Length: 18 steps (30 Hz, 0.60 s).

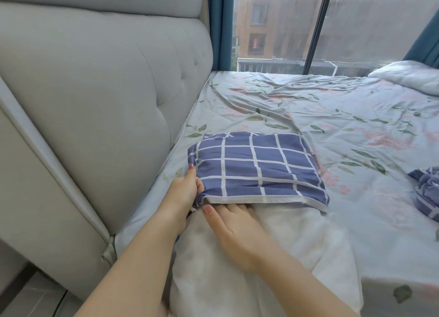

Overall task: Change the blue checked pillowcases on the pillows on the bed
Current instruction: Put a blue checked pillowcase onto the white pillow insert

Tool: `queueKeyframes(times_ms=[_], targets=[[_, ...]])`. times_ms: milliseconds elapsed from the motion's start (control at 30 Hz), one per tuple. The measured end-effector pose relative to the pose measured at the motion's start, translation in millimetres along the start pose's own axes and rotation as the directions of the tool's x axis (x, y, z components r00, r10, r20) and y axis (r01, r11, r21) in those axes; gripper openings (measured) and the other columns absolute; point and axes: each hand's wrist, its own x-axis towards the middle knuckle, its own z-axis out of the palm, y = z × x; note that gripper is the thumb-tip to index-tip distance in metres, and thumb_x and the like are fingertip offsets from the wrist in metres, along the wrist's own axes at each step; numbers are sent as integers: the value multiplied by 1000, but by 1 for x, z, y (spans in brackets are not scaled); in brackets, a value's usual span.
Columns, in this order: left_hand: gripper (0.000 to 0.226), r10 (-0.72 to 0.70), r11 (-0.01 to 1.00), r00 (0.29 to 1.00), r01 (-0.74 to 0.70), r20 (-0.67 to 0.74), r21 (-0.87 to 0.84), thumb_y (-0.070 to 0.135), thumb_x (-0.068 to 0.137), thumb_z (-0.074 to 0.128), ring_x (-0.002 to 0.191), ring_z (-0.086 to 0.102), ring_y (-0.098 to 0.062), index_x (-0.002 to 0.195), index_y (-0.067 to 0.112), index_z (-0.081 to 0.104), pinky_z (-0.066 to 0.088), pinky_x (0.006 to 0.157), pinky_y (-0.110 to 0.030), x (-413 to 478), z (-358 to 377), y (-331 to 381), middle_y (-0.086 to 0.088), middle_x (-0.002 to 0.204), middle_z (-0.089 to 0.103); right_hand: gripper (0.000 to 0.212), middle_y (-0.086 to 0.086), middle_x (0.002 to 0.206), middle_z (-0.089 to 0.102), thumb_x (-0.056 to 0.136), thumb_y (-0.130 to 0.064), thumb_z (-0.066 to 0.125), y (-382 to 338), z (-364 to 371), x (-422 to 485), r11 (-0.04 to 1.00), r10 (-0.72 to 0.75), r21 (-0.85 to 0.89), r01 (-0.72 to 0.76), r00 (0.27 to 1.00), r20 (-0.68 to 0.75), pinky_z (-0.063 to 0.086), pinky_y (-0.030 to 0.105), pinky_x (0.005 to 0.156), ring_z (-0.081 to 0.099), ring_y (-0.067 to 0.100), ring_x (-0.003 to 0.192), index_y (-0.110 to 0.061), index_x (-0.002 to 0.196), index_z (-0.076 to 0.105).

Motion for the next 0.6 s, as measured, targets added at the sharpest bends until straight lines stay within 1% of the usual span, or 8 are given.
queueKeyframes(times_ms=[100, 200, 267, 333, 400, 433, 533, 600], targets=[[64, 12, 993, 999, -6, -44, 117, 46, 103, 36, 52, 39, -19, 47, 17, 44, 29, 52, -27, -4, -1, 0, -1, 48, 44, 89, -22, 155, 27, 76, -81, -10, 0, 0, -2, 998, -2, 66, 8, 997, -82, 8, 25, 119, 11, 2, 145, -46, 147, 31], [58, -1, 961, 999, 14, -49, 278, 44, 103, 39, 62, 47, -20, 54, 15, 51, 33, 57, -28, -9, -5, -1, -2, 58, 54, 96, -15, 150, 37, 75, -81, -12, 1, 0, -5, 996, 11, 90, -4, 996, -85, 12, 21, 114, 19, 7, 141, -38, 140, 45], [59, -42, 952, 999, 43, -10, 303, 47, 103, 35, 61, 47, -19, 57, 15, 53, 32, 55, -27, -15, -7, -1, -1, 58, 54, 111, -11, 147, 42, 68, -85, -20, 0, -1, -7, 998, 13, 68, -7, 996, -84, 15, 21, 112, 23, 9, 138, -32, 134, 51], [59, -57, 958, 998, 49, 19, 283, 49, 103, 35, 57, 44, -18, 57, 17, 51, 31, 55, -27, -18, -9, -2, 2, 51, 52, 118, -10, 146, 43, 63, -86, -24, 1, -2, -8, 999, 15, 41, -11, 996, -89, 15, 21, 112, 23, 10, 137, -31, 134, 52], [58, -15, 960, 1000, 15, -3, 278, 47, 103, 37, 56, 43, -20, 55, 17, 48, 30, 55, -29, -22, -10, -2, 6, 42, 48, 113, -13, 148, 40, 65, -85, -23, 1, -2, -9, 1000, 16, 19, -15, 996, -84, 12, 21, 114, 20, 8, 139, -36, 138, 47], [58, 26, 954, 1000, -20, -16, 300, 46, 103, 38, 57, 43, -21, 55, 16, 48, 29, 55, -30, -23, -9, -3, 5, 42, 48, 106, -16, 149, 39, 69, -84, -18, 2, -2, -9, 1000, 22, 24, -21, 996, -81, 12, 21, 115, 19, 6, 140, -38, 140, 46], [57, 123, 898, 992, -118, 15, 425, 50, 102, 38, 57, 45, -21, 60, 14, 52, 30, 52, -29, -31, -6, -2, -1, 54, 51, 91, -22, 143, 47, 75, -81, -7, 6, -2, -7, 990, 77, 126, -67, 994, -79, 19, 23, 115, 27, 2, 140, -42, 129, 55], [58, 85, 886, 996, -94, 40, 454, 51, 101, 39, 50, 41, -19, 56, 14, 47, 29, 47, -27, -36, -4, 1, -1, 52, 46, 87, -30, 146, 39, 77, -84, -2, 10, -1, -5, 971, 122, 216, -101, 989, -88, 19, 15, 112, 24, -5, 140, -46, 139, 44]])
